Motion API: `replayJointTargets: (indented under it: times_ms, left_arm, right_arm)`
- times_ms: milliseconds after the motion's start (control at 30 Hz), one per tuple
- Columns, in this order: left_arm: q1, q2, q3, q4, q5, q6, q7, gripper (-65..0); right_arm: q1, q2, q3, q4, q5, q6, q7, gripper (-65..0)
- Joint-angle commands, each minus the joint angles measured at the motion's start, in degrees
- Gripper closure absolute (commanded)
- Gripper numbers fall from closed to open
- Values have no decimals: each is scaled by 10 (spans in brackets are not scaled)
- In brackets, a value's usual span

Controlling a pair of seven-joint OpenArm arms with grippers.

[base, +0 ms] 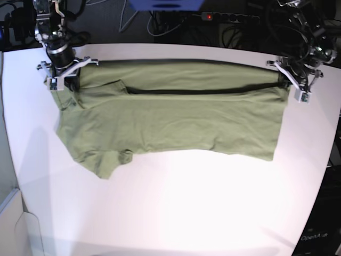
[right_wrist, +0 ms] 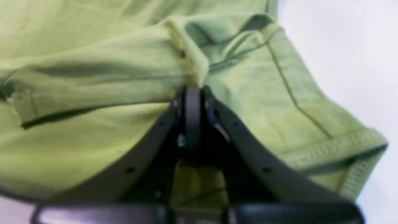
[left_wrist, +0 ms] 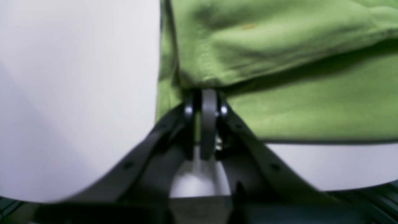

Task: Fold the T-shirt properly
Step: 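Release the fabric with the left gripper and raise it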

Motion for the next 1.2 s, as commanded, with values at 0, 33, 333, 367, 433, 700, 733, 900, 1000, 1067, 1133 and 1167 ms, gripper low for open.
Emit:
replayJointTargets:
  times_ms: [0,33,333,367,433,700,733,900,1000,1067,1133,1167]
  left_arm:
    - [3,-12,-2,-1,28,12,27,-31]
    - [3,-13,-3,-1,28,12,27,-31]
    - [3,-12,-3,0,24,12,27,-31]
    - [3,-12,-3,0,23,12,27,-31]
    - [3,-11,-3,12,23,12,27,-31]
    - [6,6,-3,97,25,12,27,-31]
    - [4,6,-3,97,25,12,27,-31]
    - [3,6,-1,98,23,12,27,-31]
    - [3,9,0,101,23,12,27,-31]
    - [5,16,0,104,23,12,27,-31]
    - [6,17,1,104,23,12,27,-31]
    - [6,17,1,104,23,12,27,-31]
  right_arm:
    - [-7,3,-1,-15,-8,-3,-69,-3]
    - [-7,3,-1,-16,-8,-3,-68,-3]
    - [6,3,-1,-51,-8,-3,-67,-3]
    - [7,3,-2,-54,-8,-3,-67,-3]
    - [7,3,-2,-56,-8,-3,-67,-3]
    - [8,1,-2,-51,-8,-3,-67,-3]
    - [8,1,-2,-51,-8,-3,-67,-3]
    - [8,1,-2,-51,-8,-3,-67,-3]
    - [8,1,-2,-51,-8,-3,-67,-3]
    - [8,1,-2,-51,-8,-3,-67,-3]
    - [8,0,-2,-51,-8,-3,-67,-3]
    - [8,0,-2,-51,-8,-3,-67,-3]
